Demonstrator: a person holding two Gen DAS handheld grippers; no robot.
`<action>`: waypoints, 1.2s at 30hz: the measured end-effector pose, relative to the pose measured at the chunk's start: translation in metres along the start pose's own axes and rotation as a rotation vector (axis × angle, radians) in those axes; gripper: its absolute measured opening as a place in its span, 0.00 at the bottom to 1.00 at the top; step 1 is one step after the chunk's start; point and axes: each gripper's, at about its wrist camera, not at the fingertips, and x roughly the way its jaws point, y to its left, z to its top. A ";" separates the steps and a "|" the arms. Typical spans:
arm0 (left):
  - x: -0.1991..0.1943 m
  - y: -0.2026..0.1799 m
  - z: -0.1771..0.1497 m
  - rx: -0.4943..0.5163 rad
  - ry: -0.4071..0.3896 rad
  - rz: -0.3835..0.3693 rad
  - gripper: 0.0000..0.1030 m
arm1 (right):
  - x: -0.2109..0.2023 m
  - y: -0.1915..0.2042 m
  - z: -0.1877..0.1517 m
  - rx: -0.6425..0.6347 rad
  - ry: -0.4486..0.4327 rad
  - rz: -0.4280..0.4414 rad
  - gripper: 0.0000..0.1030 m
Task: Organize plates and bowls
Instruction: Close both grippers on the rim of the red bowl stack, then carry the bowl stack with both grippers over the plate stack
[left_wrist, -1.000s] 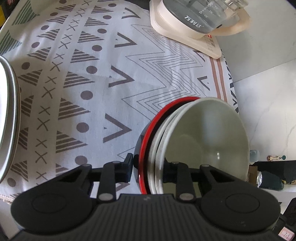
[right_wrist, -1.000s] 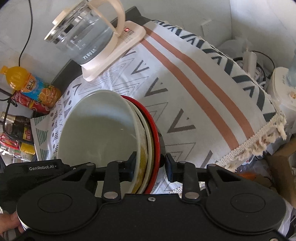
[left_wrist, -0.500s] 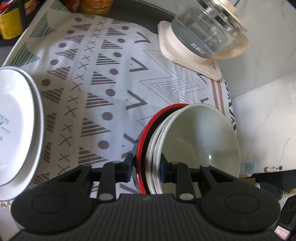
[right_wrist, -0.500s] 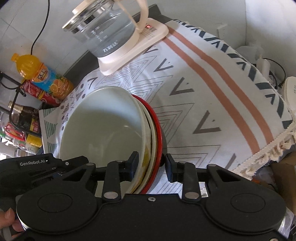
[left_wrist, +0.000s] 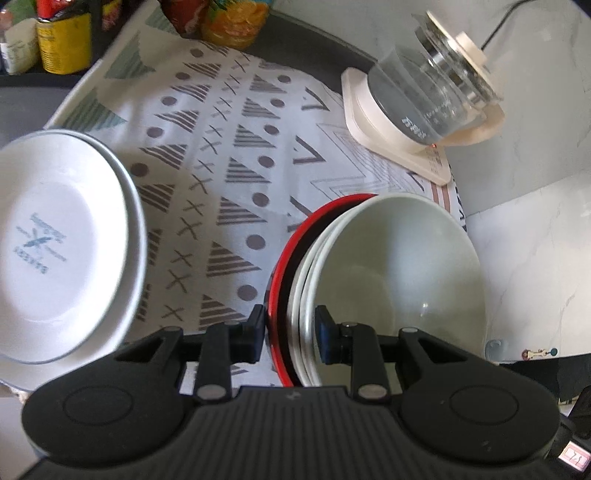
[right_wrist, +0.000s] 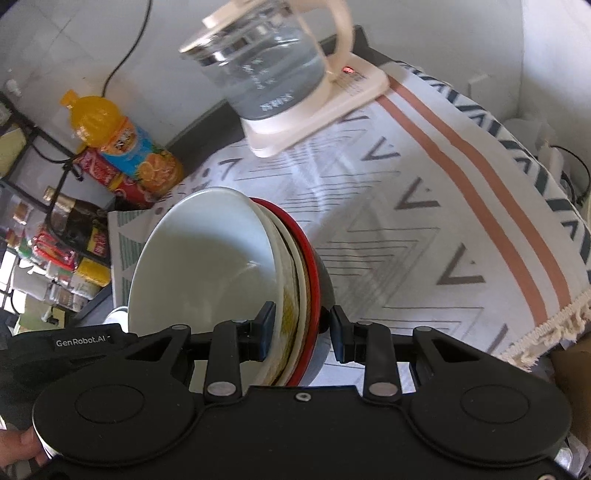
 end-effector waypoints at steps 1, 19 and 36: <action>-0.004 0.003 0.001 -0.005 -0.010 0.001 0.25 | 0.000 0.004 0.000 -0.007 0.000 0.005 0.29; -0.075 0.079 0.024 -0.139 -0.136 0.026 0.25 | 0.012 0.104 0.001 -0.187 0.019 0.121 0.29; -0.131 0.174 0.015 -0.299 -0.221 0.093 0.25 | 0.046 0.197 -0.031 -0.328 0.108 0.222 0.29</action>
